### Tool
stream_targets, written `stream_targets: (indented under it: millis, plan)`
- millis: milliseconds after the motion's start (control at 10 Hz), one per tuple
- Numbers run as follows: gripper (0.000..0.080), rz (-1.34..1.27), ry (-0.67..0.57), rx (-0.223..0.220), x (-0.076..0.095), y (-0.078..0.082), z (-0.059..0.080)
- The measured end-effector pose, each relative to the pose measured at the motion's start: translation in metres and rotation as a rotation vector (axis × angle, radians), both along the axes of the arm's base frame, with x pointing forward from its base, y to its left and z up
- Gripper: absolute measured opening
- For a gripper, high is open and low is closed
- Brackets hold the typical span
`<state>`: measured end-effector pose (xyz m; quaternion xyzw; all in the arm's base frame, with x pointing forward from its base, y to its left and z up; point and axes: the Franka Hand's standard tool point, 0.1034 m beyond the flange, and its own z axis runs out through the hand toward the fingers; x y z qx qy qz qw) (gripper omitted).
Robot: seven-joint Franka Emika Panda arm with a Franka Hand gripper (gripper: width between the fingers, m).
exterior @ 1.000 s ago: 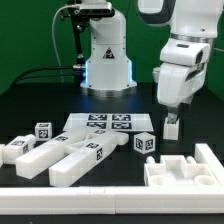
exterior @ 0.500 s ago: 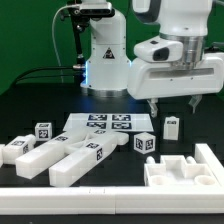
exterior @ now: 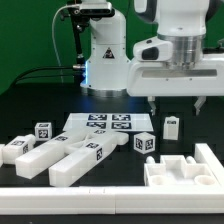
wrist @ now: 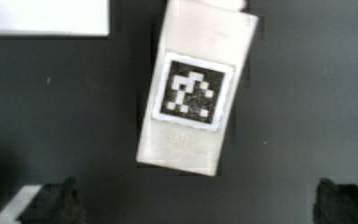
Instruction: Assemble chair
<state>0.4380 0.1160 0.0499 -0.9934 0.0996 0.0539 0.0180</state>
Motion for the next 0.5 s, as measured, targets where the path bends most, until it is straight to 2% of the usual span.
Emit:
stream_targets:
  millis: [200,500]
  plan:
    - [0.0648,-0.189,0.034,0.020,0.0050,0.0027,-0.0033]
    - [0.0648,-0.077,0.080,0.031,0.0007,-0.0014,-0.0030]
